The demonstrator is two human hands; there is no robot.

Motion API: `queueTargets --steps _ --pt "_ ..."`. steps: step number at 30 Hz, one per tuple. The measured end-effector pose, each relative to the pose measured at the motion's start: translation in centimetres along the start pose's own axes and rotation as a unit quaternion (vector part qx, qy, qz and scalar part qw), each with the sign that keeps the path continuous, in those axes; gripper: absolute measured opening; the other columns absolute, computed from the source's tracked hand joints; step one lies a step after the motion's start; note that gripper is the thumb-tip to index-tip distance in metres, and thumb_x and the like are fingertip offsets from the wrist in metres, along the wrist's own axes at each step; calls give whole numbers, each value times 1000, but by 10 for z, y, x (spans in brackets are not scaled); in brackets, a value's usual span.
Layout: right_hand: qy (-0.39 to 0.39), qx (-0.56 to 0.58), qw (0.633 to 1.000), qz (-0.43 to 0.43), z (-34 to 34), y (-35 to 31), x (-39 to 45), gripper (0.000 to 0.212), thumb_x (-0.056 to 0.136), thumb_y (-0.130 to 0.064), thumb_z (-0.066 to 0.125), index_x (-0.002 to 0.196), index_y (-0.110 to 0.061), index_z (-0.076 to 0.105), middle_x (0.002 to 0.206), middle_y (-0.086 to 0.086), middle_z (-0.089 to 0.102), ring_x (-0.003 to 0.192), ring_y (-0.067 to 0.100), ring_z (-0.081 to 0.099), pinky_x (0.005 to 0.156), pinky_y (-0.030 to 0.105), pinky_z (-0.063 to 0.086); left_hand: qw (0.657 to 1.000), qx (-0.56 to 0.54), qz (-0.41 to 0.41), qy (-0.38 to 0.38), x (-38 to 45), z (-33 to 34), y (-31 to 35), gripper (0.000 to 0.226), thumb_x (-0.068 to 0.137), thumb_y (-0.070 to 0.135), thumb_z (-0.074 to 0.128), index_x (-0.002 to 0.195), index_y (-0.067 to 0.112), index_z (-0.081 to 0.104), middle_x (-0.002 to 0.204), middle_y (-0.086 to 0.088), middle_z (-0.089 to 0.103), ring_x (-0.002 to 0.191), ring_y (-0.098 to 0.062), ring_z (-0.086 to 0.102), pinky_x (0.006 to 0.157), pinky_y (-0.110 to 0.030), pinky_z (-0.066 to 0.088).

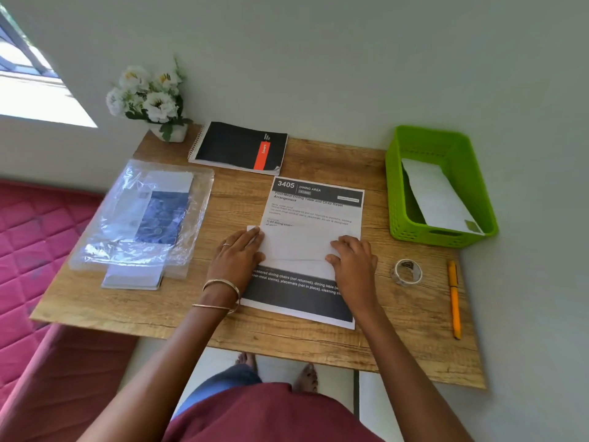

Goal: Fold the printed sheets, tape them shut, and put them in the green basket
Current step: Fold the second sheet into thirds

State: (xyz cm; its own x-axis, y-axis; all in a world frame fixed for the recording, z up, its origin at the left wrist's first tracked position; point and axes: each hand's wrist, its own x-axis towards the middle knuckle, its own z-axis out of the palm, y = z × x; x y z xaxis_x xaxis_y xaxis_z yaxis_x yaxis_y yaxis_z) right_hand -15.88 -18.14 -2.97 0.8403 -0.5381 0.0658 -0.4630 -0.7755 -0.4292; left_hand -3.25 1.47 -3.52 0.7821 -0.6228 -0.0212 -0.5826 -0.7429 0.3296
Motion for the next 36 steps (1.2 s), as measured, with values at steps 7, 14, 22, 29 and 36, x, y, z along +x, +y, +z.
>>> queueTargets --steps 7,14,22,29,36 --pt "9 -30 999 12 3 -8 -3 28 93 -15 57 120 -10 62 131 8 55 121 29 42 90 41 32 992 -123 -19 -13 -1 -4 -4 50 90 17 57 138 18 44 149 0 35 141 -21 25 116 -41 18" --pt "71 -75 992 69 16 -41 -13 31 88 -4 59 117 -14 65 125 8 59 117 29 45 89 43 29 993 -65 92 42 -35 -37 -46 22 85 20 60 106 18 66 130 -8 56 122 -33 48 94 -54 45" --pt "32 82 983 -162 60 -162 -29 19 87 -23 58 97 -13 71 100 4 68 98 24 55 80 38 36 993 -50 -14 103 -74 -73 -164 16 77 23 60 87 21 72 98 -1 68 96 -32 58 78 -49 48" --pt "-24 30 931 -363 100 -241 -28 26 75 -24 75 100 -19 72 97 3 68 94 26 60 81 41 45 997 4 -13 70 -88 -89 -217 34 72 39 46 85 26 75 91 4 71 87 -24 64 82 -34 40" --pt "2 -51 914 -402 118 -250 -30 16 71 -24 81 82 -17 72 99 4 68 96 22 56 73 38 47 997 18 70 34 -85 -92 -233 31 71 38 48 85 28 74 93 4 70 81 -25 66 76 -42 52"
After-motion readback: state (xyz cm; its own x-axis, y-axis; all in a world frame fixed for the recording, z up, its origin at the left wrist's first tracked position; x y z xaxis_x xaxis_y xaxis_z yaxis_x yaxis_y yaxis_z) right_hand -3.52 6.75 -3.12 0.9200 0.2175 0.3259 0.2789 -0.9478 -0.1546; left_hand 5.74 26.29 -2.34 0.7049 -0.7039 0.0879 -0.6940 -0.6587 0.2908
